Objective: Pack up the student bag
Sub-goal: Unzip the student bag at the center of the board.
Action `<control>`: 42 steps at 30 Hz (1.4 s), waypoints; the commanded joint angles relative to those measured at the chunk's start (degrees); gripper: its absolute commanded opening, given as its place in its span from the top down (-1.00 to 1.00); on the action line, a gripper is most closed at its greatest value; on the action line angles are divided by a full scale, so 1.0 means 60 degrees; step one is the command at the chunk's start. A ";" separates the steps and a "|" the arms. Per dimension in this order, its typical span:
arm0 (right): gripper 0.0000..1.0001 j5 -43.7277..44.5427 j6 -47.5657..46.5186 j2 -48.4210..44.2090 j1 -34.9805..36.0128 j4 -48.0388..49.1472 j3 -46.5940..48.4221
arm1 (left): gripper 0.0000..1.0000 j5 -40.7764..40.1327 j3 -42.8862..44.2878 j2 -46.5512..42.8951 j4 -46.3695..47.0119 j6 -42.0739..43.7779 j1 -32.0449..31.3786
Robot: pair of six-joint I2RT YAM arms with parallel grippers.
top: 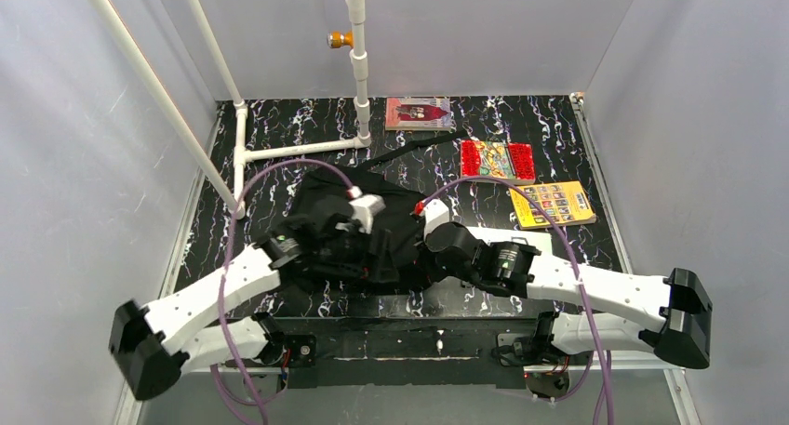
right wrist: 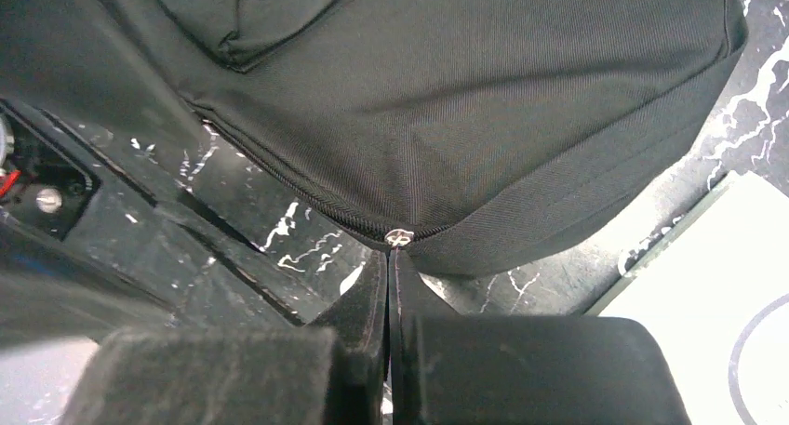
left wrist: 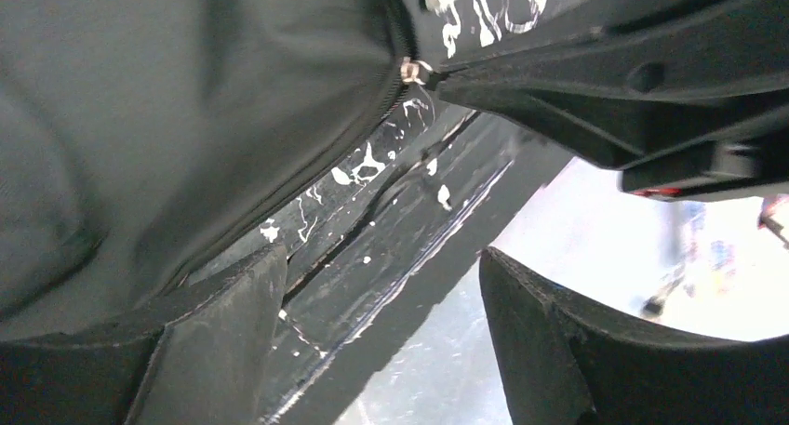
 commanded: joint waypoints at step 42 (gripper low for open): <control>0.97 0.5477 0.1184 0.1750 -0.0559 -0.4075 0.2202 | 1.00 -0.2884 -0.1920 -0.2023 0.2232 0.2577 -0.1458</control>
